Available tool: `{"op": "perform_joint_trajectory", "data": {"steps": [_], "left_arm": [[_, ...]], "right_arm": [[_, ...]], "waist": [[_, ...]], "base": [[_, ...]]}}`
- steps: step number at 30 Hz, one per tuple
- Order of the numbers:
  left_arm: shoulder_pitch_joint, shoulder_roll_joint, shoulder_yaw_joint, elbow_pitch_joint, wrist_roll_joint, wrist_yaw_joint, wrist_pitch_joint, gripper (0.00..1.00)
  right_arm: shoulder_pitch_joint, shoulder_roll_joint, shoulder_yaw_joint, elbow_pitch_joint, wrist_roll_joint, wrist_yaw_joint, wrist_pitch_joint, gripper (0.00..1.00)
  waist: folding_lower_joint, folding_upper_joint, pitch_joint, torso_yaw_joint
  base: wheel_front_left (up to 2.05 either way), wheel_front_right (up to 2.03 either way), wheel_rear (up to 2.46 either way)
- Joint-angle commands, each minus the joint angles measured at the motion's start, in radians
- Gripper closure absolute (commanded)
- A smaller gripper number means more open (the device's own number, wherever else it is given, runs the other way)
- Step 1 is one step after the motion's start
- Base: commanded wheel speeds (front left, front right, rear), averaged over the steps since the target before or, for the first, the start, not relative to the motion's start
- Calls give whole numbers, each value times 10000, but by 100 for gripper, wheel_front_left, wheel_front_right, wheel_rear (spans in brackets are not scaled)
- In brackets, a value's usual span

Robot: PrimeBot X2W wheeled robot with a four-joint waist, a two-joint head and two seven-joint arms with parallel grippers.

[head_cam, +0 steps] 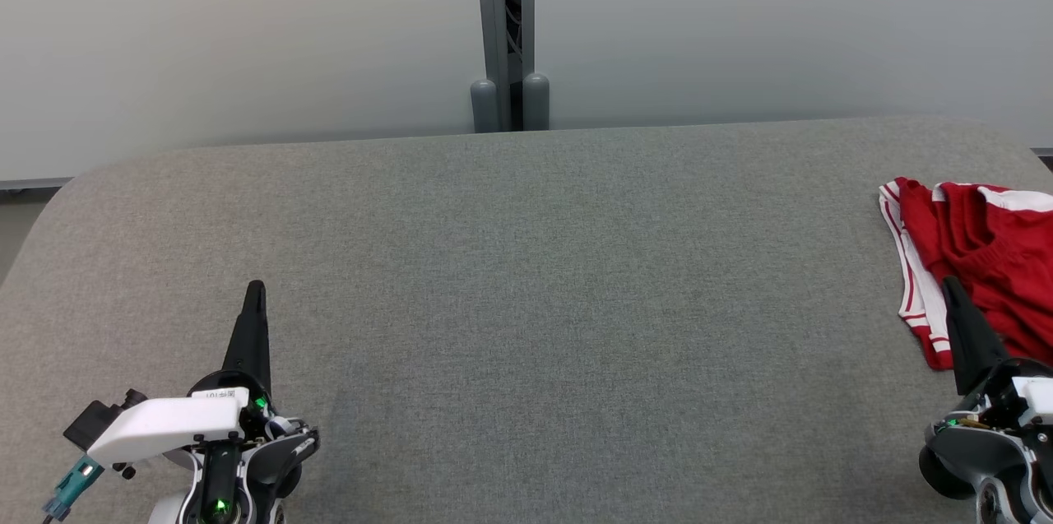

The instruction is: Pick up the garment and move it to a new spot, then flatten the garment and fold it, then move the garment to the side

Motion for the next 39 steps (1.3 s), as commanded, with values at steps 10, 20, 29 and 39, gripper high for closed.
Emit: {"op": "perform_joint_trajectory", "data": {"steps": [10,20,29,39], "left_arm": [[-88,63,34,-4,-25,-61,-2,100],[-88,63,34,-5,-25,-61,-2,100],[-88,63,34,-5,-25,-61,-2,100],[-88,63,34,-6,-25,-61,-3,100]], "right_arm": [[-77,-85,-23,13,46,0,39,100],[-77,-85,-23,13,47,0,38,100],[-77,-85,-20,12,46,0,39,100],[-77,-85,-21,12,46,0,38,100]], "waist": [[0,0,0,0],[0,0,0,0],[0,0,0,0],[0,0,0,0]], "base": [[0,0,0],[0,0,0],[0,0,0],[0,0,0]]}}
